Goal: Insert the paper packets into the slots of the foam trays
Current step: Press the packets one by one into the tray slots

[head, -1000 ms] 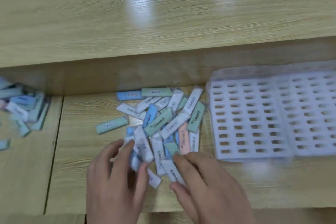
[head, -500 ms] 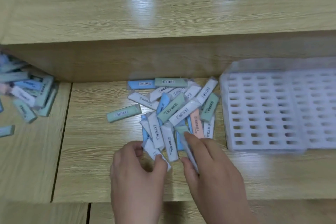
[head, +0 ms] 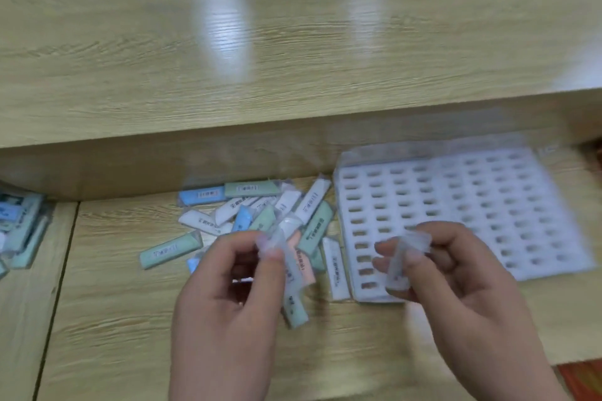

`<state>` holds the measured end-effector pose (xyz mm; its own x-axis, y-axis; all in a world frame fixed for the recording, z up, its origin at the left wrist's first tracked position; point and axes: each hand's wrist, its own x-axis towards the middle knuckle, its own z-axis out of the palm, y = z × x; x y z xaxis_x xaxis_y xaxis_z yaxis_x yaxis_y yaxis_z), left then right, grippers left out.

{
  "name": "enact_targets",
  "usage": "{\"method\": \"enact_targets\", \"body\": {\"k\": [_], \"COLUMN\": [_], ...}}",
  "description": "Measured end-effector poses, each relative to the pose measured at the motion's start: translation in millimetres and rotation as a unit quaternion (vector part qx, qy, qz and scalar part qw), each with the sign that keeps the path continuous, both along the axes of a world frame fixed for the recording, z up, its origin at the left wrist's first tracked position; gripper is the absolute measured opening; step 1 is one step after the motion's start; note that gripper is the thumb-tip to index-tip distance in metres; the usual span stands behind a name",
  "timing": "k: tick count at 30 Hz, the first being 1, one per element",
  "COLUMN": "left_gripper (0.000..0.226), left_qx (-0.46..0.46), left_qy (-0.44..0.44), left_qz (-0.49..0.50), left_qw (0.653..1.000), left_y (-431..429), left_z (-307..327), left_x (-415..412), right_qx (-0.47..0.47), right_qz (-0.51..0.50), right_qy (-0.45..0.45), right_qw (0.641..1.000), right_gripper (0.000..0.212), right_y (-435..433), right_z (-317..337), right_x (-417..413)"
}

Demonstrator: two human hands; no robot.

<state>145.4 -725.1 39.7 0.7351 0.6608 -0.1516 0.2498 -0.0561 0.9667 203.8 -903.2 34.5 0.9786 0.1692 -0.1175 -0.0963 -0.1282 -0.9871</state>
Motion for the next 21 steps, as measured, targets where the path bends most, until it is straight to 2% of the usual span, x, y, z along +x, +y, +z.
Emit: {"method": "enact_targets", "body": {"k": [3,6,9,12,21], "left_gripper": [0.004,0.009,0.015,0.016,0.011], "left_qx": [0.026,0.081,0.185,0.269,0.272], "left_qy": [-0.014,-0.014,-0.026,-0.021,0.041], "left_qz": [-0.095,-0.131,-0.129,-0.131,-0.12], "left_qw": [0.995,0.988,0.974,0.954,0.954], "left_y": [-18.0,-28.5,-33.3,-32.7,-31.4], "left_z": [6.0,0.6,-6.7,-15.5,-29.1], "left_x": [40.5,69.7,86.8,97.9,104.9], "right_qx": [-0.059,-0.102,-0.104,-0.116,-0.161], "right_qz": [-0.01,-0.002,0.011,0.025,0.045], "right_qy": [-0.052,-0.083,-0.112,-0.137,-0.198], "right_qw": [0.997,0.991,0.988,0.983,0.966], "right_gripper": [0.009,0.002,0.016,0.018,0.012], "right_y": [-9.6,-7.0,-0.8,4.6,10.9], "right_z": [2.8,-6.7,-20.0,-30.1,-44.3], "right_x": [36.9,67.5,88.2,99.8,110.1]}}
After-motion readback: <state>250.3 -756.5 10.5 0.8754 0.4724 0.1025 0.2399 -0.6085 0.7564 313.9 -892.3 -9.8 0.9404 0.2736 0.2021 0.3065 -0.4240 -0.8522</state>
